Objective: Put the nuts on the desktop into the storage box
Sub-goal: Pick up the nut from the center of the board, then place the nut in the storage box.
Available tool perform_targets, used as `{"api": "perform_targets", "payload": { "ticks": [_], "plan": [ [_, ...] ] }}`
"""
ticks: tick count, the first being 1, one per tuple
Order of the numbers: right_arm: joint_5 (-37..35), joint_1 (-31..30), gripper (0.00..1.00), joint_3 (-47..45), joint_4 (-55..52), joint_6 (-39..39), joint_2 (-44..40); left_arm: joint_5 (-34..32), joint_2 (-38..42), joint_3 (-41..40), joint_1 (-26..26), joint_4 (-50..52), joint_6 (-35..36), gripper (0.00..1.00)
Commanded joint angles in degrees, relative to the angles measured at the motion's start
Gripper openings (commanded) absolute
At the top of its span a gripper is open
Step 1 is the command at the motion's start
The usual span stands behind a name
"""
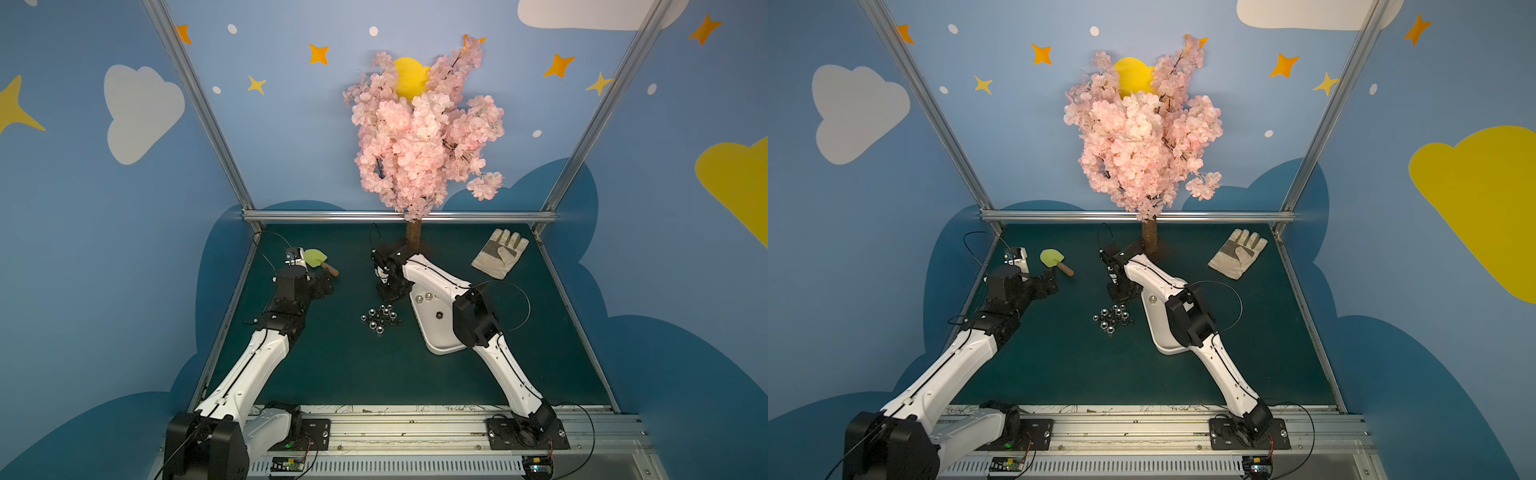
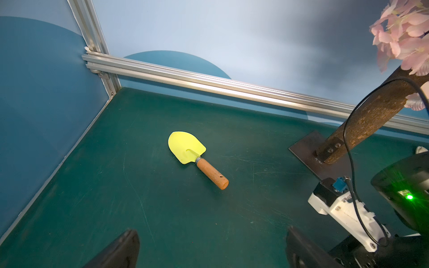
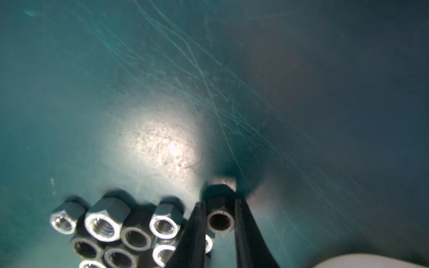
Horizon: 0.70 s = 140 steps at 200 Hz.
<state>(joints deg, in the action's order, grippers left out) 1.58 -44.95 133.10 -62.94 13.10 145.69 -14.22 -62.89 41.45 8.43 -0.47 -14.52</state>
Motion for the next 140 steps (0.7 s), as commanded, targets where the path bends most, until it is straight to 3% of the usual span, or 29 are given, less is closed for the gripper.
{"api": "perform_targets", "payload": {
  "ticks": [1, 37, 88, 116, 140],
  "plan": [
    [-2.53, -0.24, 0.17, 1.09, -0.14, 0.37, -8.20, -0.67, 1.02, -0.58, 0.19, -0.68, 0.57, 1.00],
    [-7.14, 1.33, 0.17, -5.14, 0.88, 0.23, -20.66, -0.90, 1.40, -0.76, 0.22, -0.85, 0.64, 1.00],
    [-6.48, 9.46, 0.17, -29.10, 5.20, 1.04, -35.50, -0.44, 0.86, -0.82, 0.19, -1.28, 0.31, 1.00],
    [-5.36, 11.51, 0.17, -39.14, 7.60, 1.45, -38.96, -0.11, 0.67, -0.91, 0.26, -1.45, 0.23, 1.00],
    [-3.84, 11.17, 0.17, -42.20, 9.01, 2.03, -37.60, -0.03, 0.61, -0.85, 0.19, -1.31, 0.28, 1.00]
  ]
}}
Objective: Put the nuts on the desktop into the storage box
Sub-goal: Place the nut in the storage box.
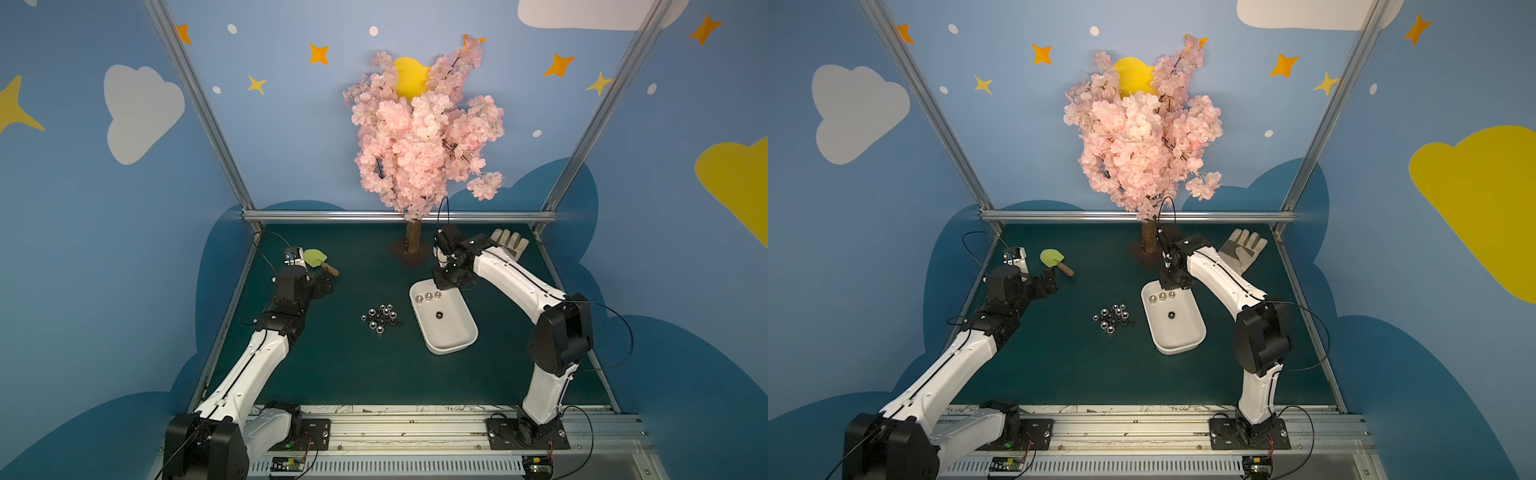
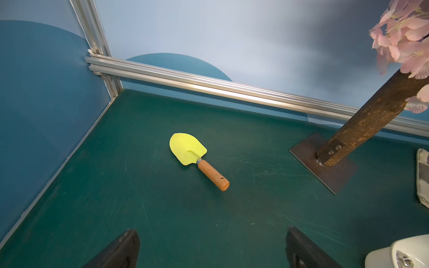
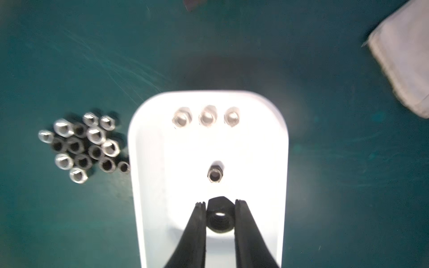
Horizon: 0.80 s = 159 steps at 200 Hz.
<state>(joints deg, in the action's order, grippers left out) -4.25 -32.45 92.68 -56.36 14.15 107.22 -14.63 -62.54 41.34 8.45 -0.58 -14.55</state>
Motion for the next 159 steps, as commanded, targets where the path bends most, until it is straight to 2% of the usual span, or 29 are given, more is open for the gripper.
{"api": "perform_targets", "payload": {
  "ticks": [1, 115, 138, 159],
  "plan": [
    [1.98, -1.36, 0.17, -1.84, 2.50, 0.97, 0.92, 0.39, 0.24, -0.69, 0.25, -1.19, 0.31, 1.00],
    [2.40, -4.88, 0.19, 6.23, 3.51, 1.15, 16.80, 0.13, 0.46, -0.34, 0.30, -0.30, 0.84, 1.00],
    [1.99, -5.17, 0.23, 7.89, 2.58, 1.02, 18.28, 0.06, 0.56, -0.30, 0.26, -0.21, 0.83, 1.00],
    [1.38, -5.43, 0.31, 8.81, 2.51, 0.86, 18.55, -0.13, 0.67, -0.30, 0.26, -0.21, 0.92, 1.00]
  ]
}}
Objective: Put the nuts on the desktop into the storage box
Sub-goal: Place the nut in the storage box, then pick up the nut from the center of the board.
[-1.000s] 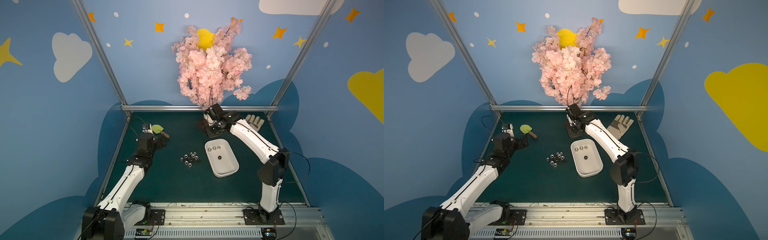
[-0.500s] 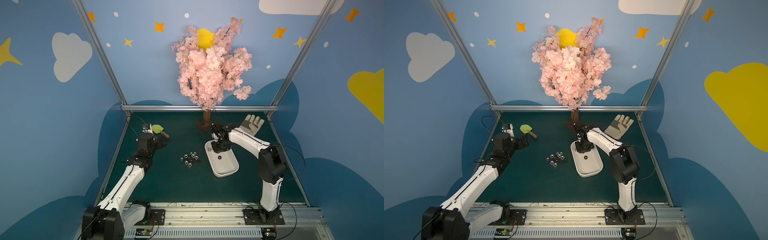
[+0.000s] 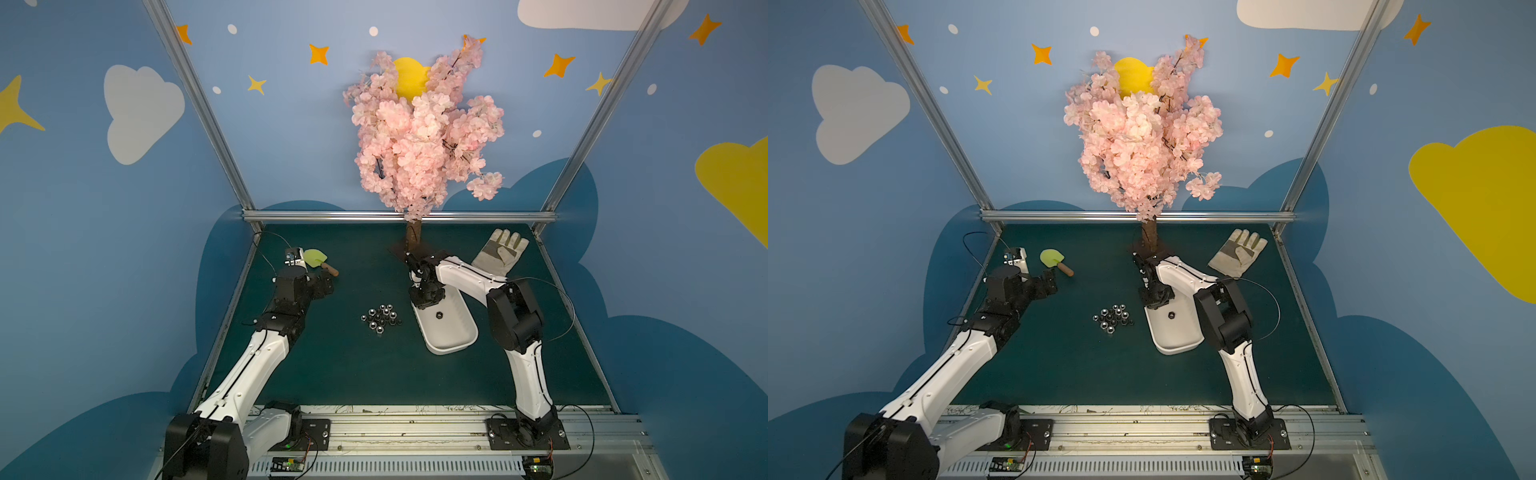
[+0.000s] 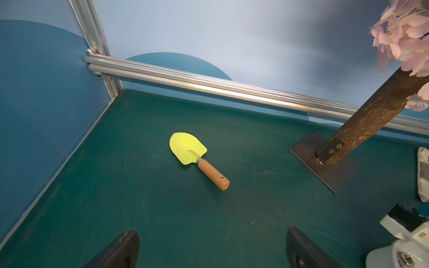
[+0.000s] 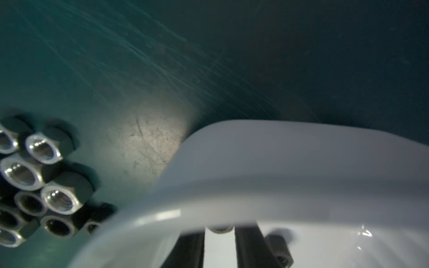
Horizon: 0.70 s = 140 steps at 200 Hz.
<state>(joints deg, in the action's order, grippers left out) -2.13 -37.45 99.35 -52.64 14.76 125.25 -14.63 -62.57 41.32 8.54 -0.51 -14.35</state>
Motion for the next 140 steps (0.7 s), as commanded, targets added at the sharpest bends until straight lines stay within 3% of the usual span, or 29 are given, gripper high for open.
{"api": "perform_targets", "payload": {
  "ticks": [1, 47, 94, 140],
  "plan": [
    [-0.76, -0.43, 0.31, 2.20, -1.26, 0.21, 0.52, -0.13, 0.69, -0.28, 0.17, -0.28, 0.73, 1.00],
    [-3.53, -0.37, 0.36, 5.22, -4.49, -0.34, -0.49, 1.01, 0.12, -0.11, 0.17, -0.37, 0.81, 1.00],
    [-7.95, -2.13, 0.36, 6.25, -4.97, -1.39, -9.81, 0.62, 0.40, -0.18, 0.21, -0.30, 0.99, 1.00],
    [-0.50, -7.51, 0.44, 12.53, -2.90, -4.77, -9.39, -0.94, 0.11, -0.45, 0.20, -0.47, -0.61, 1.00]
  ]
}}
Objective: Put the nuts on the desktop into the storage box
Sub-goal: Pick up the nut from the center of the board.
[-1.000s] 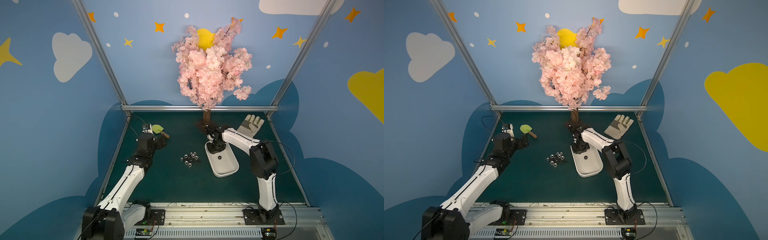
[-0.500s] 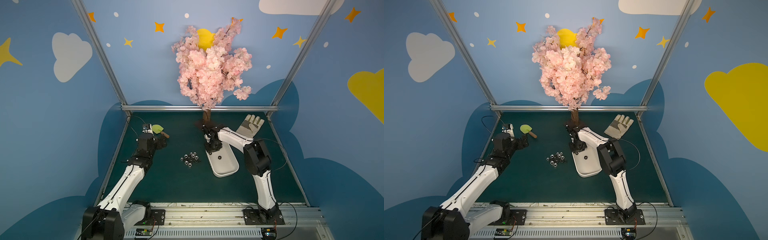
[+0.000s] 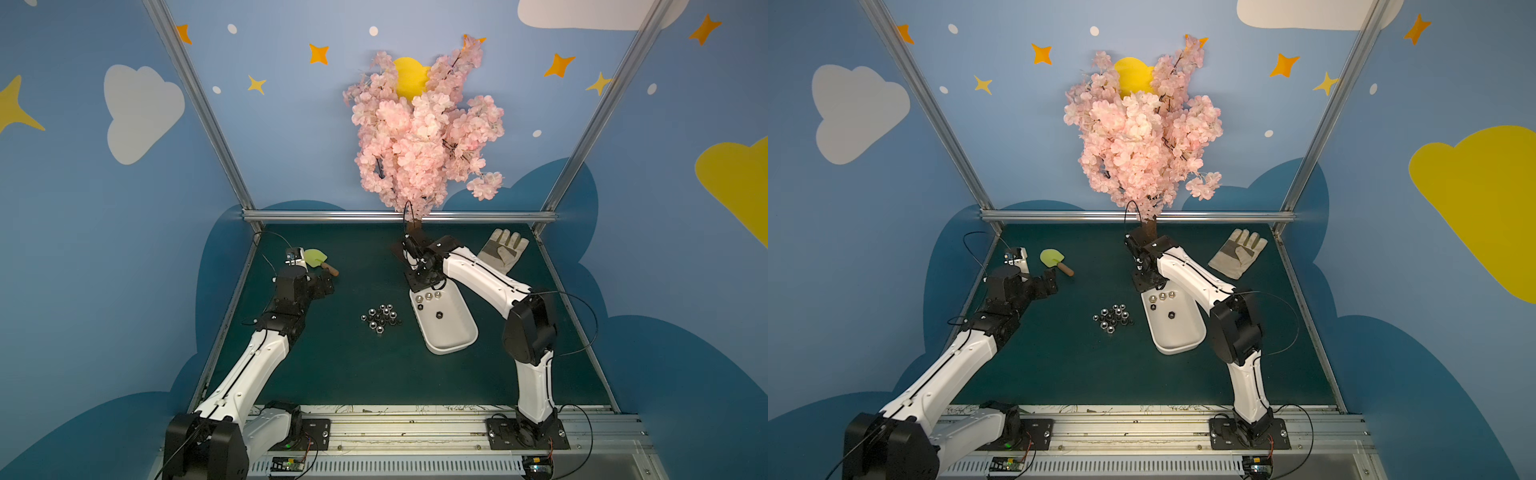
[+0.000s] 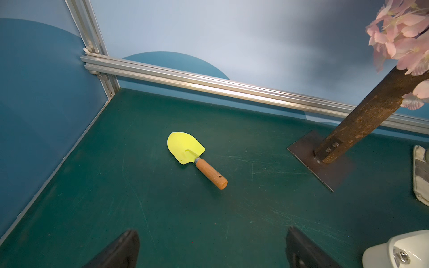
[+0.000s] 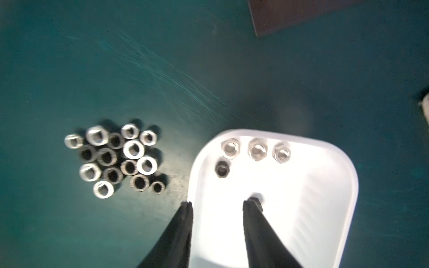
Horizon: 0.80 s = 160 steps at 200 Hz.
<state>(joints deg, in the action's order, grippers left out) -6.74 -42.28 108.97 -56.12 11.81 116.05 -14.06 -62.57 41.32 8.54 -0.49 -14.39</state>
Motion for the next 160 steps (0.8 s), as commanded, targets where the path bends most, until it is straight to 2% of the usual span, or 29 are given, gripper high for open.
{"api": "perform_targets", "payload": {
  "ticks": [1, 29, 80, 160],
  "plan": [
    [4.29, -2.74, 0.45, 3.05, 0.66, -1.81, -0.07, -1.59, 0.13, -0.45, 0.18, -0.44, -0.60, 1.00],
    [7.40, -4.97, 0.46, 8.65, 0.17, -1.74, 6.00, -5.72, 2.80, -1.17, 0.18, -0.32, -0.45, 1.00],
    [10.23, -7.45, 0.54, 20.17, -3.27, -2.07, 19.56, -4.85, 3.19, -1.77, 0.09, -1.00, -0.82, 1.00],
    [12.24, -9.05, 0.55, 23.54, -3.88, -2.06, 27.78, -3.84, 2.88, -1.95, 0.12, -1.51, -0.99, 1.00]
  ]
}}
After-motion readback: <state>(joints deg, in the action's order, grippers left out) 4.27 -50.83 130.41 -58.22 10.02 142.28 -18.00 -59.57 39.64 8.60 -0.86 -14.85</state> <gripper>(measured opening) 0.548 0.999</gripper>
